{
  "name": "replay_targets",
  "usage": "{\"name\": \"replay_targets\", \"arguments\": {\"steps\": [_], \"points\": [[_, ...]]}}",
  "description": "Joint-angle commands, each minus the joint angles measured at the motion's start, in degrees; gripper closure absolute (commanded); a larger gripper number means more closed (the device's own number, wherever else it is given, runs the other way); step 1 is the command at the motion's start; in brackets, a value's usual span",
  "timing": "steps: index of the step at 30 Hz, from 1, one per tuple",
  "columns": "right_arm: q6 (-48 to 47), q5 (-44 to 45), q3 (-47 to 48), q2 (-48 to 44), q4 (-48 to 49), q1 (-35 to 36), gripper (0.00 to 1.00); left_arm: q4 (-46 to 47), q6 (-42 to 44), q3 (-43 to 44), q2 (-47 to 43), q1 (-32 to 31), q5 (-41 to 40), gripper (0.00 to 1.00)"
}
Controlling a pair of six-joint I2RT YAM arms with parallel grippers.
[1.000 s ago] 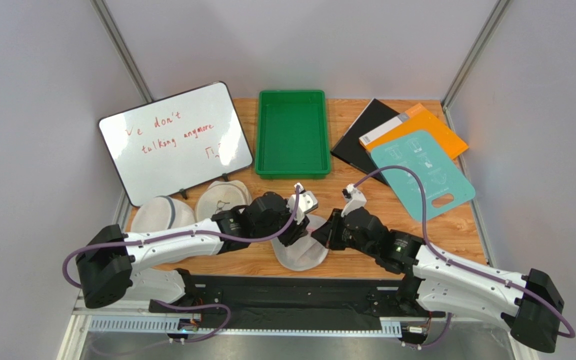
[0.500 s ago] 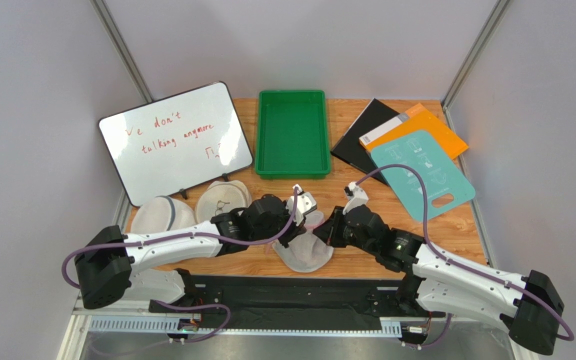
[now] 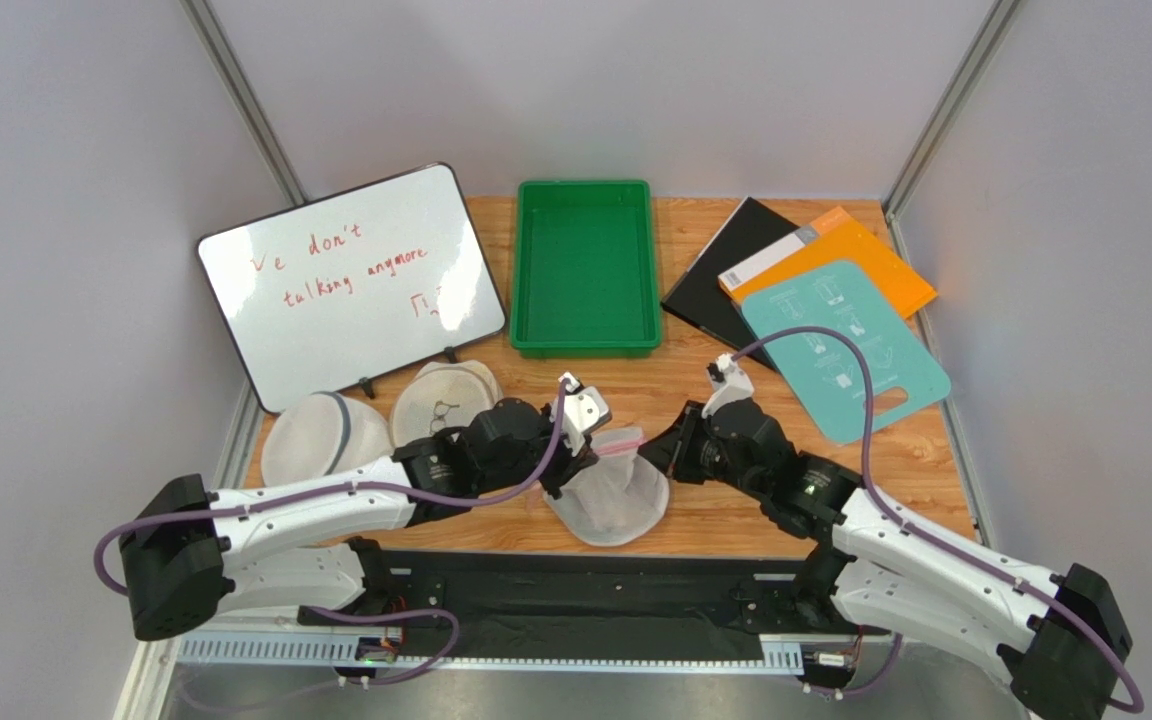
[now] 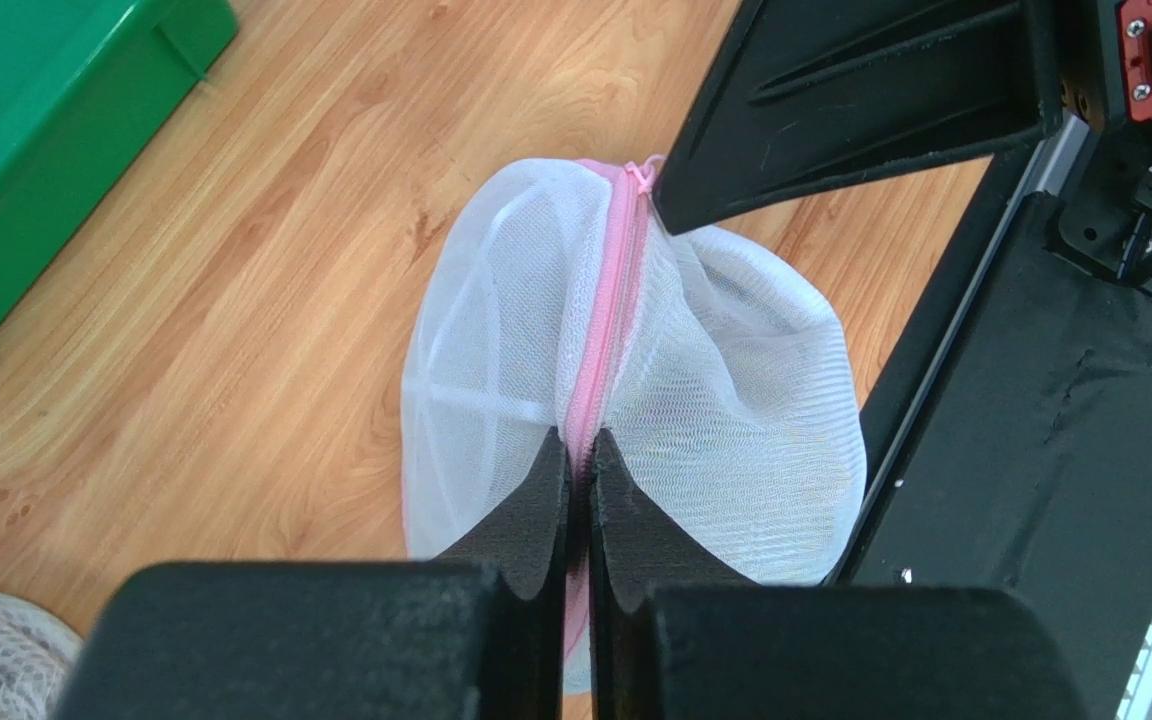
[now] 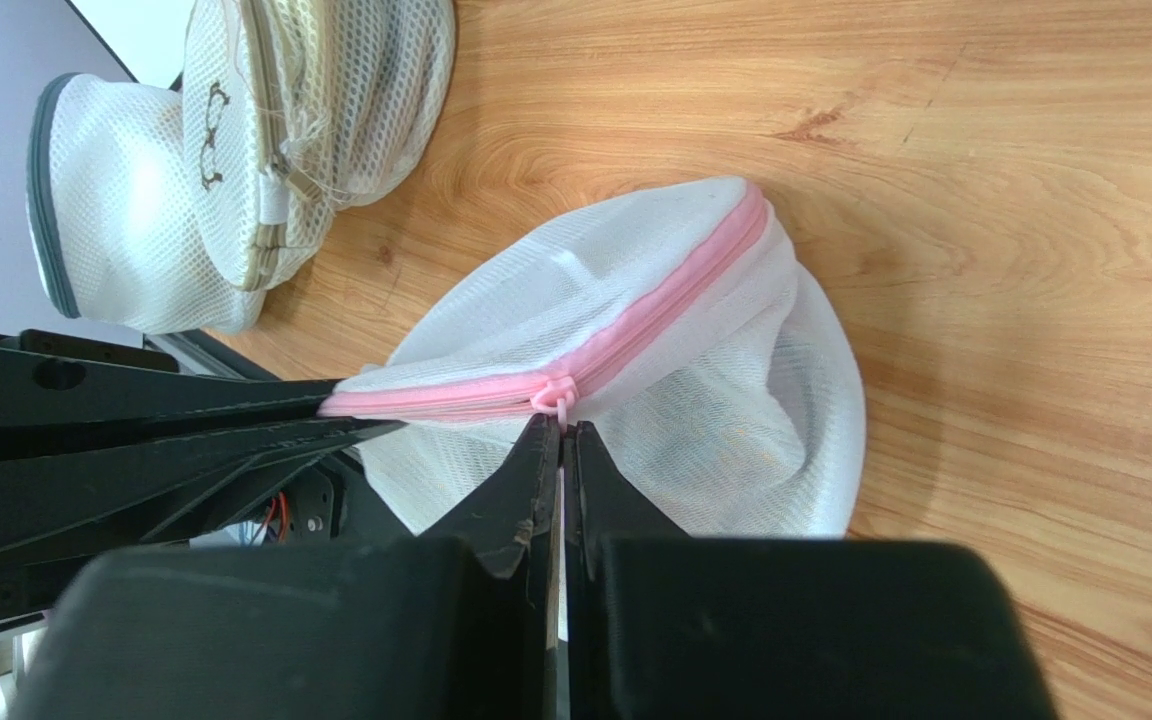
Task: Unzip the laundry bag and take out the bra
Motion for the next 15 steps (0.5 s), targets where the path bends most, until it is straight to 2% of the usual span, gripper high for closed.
{"name": "replay_targets", "arguments": {"steps": [1,4,7,8,9,11,15], "points": [[-1.61,1.05,-0.59,-1.32,0.00,-0.96,1.00,-3.01,-0.44,-1.67,-2.55,0.06,-2.76,1.00],[-2.14,-0.26,0.11,-1.14,0.09,-0.96,1.00,-3.45,-0.70,-1.40,-3.25,0.06,-2.32,1.00],[-3.19,-2.20,0.82,-0.97,0.71,-0.87,1.00,-3.81,-2.11,0.44,-3.25,0.06,-1.00,0.58],[-3.46,-2.55,0.91,-0.97,1.14,-0.87,1.00,-3.37,-2.20,1.66,-3.08,0.06,-0.82,0.34],[-3.81,-2.99,0.91,-1.05,1.41,-0.87,1.00,-3.11,-2.29,2.37,-2.64,0.06,0.57,0.27],[-4.07,-3.88,0.82,-1.14,2.11,-0.78,1.00,-2.58,-2.38,4.56,-1.85,0.06,0.94,0.19],[-4.34,-6.86,0.56,-1.23,2.90,-0.52,1.00,-2.66,-1.06,7.56,1.31,0.06,0.94,0.16]]}}
